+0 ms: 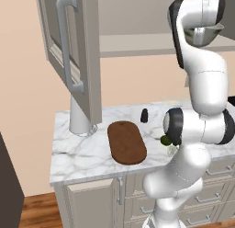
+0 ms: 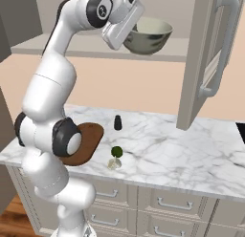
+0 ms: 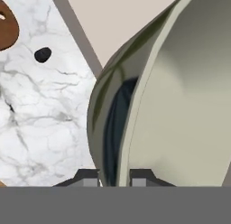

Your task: Open the cabinet. Place the bowl and condiment on the counter. Then place the lime and garlic on the cutting board.

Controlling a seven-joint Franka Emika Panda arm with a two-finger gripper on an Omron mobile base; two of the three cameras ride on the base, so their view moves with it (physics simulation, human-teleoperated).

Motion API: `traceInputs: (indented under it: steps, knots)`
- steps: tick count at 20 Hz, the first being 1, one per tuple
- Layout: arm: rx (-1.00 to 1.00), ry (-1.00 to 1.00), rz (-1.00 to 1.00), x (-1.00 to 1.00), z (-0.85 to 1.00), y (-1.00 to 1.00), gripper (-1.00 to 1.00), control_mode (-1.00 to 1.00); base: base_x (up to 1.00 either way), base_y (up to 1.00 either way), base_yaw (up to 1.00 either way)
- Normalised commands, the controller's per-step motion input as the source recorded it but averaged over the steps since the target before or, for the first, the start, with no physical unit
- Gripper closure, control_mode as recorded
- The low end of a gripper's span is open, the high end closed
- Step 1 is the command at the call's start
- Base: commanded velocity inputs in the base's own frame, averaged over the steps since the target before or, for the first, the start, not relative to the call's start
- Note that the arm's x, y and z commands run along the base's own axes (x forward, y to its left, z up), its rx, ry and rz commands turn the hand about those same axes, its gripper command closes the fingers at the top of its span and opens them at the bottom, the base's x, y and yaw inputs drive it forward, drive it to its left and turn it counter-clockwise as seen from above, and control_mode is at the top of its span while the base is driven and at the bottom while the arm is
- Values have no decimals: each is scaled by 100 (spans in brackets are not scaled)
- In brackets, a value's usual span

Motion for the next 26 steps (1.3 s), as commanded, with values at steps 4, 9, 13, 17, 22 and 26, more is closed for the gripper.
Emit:
traceInputs:
  steps: [4,9,13,17,22,26]
  knots:
    - [0,2,0,-100,-32,-30,100,-100,0,0,0]
    - [-2,17,1,-94,-59,-13,100,-100,0,0,0]
    - [-8,18,6,-17,-68,0,100,-100,0,0,0]
    - [-1,15,13,0,-64,-4,100,-100,0,0,0]
    - [-2,15,17,0,-59,0,100,-100,0,0,0]
    - [0,9,17,0,-53,-5,100,-100,0,0,0]
